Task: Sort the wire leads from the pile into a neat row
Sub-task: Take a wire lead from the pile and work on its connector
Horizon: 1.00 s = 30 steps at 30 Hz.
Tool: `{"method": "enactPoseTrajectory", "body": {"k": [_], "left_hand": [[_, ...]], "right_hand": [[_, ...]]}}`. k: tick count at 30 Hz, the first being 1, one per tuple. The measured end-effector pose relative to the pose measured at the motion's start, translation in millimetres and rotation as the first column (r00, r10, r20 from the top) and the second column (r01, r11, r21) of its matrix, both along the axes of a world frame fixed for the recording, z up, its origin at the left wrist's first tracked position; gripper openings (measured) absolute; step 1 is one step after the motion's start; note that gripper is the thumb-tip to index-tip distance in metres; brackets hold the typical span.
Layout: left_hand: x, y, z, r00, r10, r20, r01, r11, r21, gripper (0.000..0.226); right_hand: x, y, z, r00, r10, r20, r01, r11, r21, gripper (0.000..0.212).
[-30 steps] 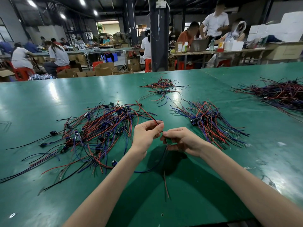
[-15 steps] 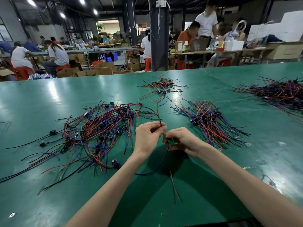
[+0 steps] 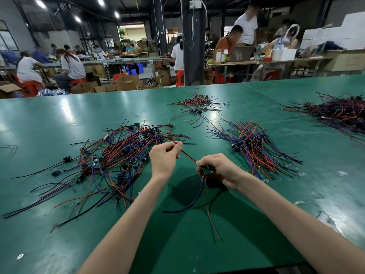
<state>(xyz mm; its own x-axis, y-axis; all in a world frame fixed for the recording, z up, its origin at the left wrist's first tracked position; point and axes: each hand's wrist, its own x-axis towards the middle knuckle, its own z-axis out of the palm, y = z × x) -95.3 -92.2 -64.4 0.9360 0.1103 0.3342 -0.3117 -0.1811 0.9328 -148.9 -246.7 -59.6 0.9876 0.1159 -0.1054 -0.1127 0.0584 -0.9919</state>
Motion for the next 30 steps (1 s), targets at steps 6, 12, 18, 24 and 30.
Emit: {"method": "enactPoseTrajectory", "body": {"k": [6, 12, 18, 24, 30], "left_hand": [[15.5, 17.1, -2.5, 0.993, 0.107, -0.059, -0.111, 0.990, -0.085, 0.013], [16.7, 19.9, -1.2, 0.989, 0.144, -0.038, -0.146, 0.988, -0.040, 0.025], [13.1, 17.6, 3.0, 0.984, 0.058, -0.169, -0.102, 0.958, -0.268, 0.027], [10.9, 19.0, 12.9, 0.922, -0.155, -0.354, -0.090, 0.806, -0.586, 0.029], [10.8, 16.9, 12.1, 0.871, -0.308, -0.383, -0.087, 0.672, -0.736, 0.031]], "right_hand": [[-1.2, 1.3, -2.1, 0.999, 0.033, -0.008, -0.033, 0.999, -0.034, 0.029], [1.5, -1.3, -3.9, 0.998, 0.059, 0.014, -0.058, 0.997, -0.049, 0.032], [0.8, -3.4, -4.6, 0.997, 0.081, 0.019, -0.080, 0.995, -0.062, 0.029], [0.1, -3.2, -3.7, 0.995, 0.098, 0.024, -0.097, 0.993, -0.067, 0.028], [-1.2, -3.3, -2.4, 0.992, 0.122, 0.012, -0.121, 0.990, -0.076, 0.025]]}}
